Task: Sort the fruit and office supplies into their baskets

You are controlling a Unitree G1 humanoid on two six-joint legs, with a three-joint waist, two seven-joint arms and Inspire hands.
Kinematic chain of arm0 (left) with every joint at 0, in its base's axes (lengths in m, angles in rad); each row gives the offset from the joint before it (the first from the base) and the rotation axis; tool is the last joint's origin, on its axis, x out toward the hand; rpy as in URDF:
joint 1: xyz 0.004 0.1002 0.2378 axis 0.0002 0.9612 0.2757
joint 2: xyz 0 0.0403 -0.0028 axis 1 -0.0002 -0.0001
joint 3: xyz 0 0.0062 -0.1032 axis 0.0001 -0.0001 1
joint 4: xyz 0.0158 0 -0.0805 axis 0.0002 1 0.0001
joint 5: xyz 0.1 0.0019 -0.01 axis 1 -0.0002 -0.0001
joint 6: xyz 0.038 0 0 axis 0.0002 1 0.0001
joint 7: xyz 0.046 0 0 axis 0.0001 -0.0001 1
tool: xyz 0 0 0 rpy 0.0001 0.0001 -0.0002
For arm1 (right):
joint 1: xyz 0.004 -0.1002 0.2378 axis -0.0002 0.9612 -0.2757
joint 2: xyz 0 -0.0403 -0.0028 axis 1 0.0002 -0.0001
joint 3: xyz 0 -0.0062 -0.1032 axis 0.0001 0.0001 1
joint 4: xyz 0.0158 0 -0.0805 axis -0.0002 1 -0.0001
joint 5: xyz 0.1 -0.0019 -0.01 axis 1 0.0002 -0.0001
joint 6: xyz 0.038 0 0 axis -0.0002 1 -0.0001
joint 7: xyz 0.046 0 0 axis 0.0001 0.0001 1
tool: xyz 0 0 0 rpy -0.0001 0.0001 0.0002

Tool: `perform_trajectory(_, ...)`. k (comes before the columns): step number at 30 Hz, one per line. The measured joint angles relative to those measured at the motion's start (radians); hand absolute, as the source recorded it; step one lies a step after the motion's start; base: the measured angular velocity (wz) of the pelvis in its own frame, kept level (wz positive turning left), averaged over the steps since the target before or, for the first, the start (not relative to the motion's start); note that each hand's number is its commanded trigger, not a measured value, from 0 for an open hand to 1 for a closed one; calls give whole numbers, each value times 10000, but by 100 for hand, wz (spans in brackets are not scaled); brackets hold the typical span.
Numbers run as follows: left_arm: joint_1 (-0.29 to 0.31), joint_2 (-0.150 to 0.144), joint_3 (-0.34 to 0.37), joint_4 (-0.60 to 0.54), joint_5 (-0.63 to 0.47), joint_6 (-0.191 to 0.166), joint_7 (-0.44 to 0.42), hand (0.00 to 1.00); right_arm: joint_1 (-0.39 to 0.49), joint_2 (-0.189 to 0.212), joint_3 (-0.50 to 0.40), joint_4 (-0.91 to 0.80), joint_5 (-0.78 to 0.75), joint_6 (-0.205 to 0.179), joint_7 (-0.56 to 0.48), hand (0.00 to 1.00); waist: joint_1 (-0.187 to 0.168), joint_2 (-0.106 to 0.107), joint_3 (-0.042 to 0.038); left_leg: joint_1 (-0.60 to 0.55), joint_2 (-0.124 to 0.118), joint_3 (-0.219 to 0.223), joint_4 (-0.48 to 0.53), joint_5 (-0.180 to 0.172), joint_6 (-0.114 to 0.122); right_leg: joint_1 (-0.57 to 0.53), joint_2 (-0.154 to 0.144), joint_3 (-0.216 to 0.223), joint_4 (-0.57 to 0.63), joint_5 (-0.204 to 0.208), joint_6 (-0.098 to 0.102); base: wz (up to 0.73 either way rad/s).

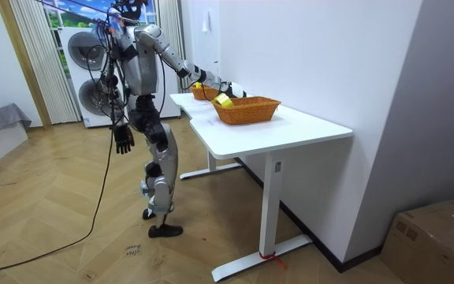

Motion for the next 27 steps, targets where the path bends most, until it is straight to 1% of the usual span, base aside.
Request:
perform_trajectory(1, 0, 8, -38, -1, 0, -31, -1, 0, -21, -2, 0, 24, 0, 0, 0, 0, -3, 1, 1, -40, -2, 0, 14, 0, 0, -27, 0, 0, 0, 0, 0, 0)
perform_trajectory(3, -6, 16, -51, -3, -2, -87, -17, 0, -78, -20, 0, 160, 8, -87, -1, 0, 1, 28, 48, -115, -12, -15, 108, -4, 3, -52, -19, -11, 17, 1, -3, 3)
perform_trajectory(6, -14, 35, -51, -10, 0, -101, -17, 0, -181, -44, 0, 220, 15, -88, 0, 0, 19, 12, 38, -271, -13, -12, 175, -3, 1, -187, -21, -3, 22, -2, -18, 0)
perform_trajectory(7, -21, 36, -69, -6, -3, -99, -22, 0, -270, -47, 1, 305, 16, -89, 5, 0, 15, 27, 58, -306, -9, -13, 209, 0, 0, -206, -18, -11, 22, 9, -35, 0)
perform_trajectory(10, -12, 70, -151, -7, 0, -96, -21, 0, -274, -66, 1, 311, 15, -93, 2, 0, 22, 23, 53, -362, -11, -11, 238, -1, 0, -255, -22, -8, -3, 7, -37, 0)
perform_trajectory(12, -51, 69, -160, -8, -4, -106, -22, 0, -276, -96, 1, 313, 16, -207, 1, 0, 17, 22, 48, -435, -7, -14, 304, 0, 0, -337, -18, -12, 19, 9, -46, 0)
perform_trajectory(14, -50, 76, -161, -6, -5, -107, -15, 0, -276, -101, 1, 325, 17, -241, 2, 0, 13, 30, 50, -436, -7, -14, 310, 0, 0, -336, -19, -9, 30, 10, -48, 0)
perform_trajectory(27, -161, 160, -163, -118, 7, -108, -18, 0, -313, -129, 2, 411, -2, -280, -16, 0, 25, 23, 49, -531, -17, -63, 333, -1, -2, -365, -6, -14, 1, 9, -49, 1)
